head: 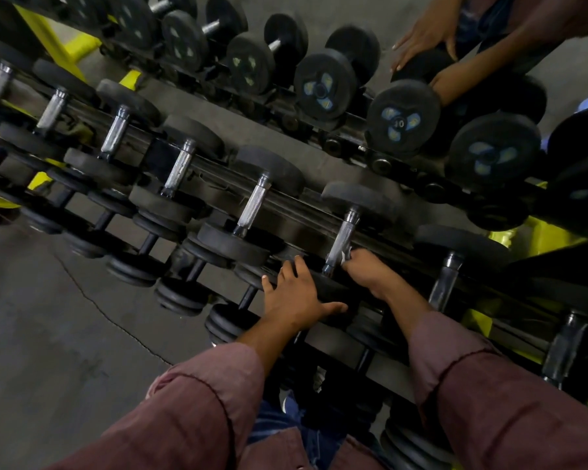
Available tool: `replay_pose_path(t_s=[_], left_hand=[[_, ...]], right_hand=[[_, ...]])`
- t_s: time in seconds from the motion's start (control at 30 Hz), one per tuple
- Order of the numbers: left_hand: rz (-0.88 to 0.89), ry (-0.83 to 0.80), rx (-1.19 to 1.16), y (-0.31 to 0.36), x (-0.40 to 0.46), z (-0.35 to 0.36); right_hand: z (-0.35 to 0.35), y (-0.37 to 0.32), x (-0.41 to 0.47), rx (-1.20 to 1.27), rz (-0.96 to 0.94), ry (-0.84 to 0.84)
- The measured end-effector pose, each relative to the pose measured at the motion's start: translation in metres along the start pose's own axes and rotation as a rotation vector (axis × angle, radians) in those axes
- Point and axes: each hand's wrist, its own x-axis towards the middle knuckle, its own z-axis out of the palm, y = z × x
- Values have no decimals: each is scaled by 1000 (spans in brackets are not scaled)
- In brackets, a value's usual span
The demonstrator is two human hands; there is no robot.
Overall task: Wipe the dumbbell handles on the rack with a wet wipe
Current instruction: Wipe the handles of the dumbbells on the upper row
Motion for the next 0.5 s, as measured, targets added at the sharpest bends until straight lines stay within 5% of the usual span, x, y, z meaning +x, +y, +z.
replay_pose_path(t_s=[0.2,0.5], left_hand=[[5,14,-5,-1,2,3],[13,23,-32,-3,3,5]], right_hand=[[-17,-26,-15,-585,-159,-25],[0,-58,-21,-942,-470,-118]])
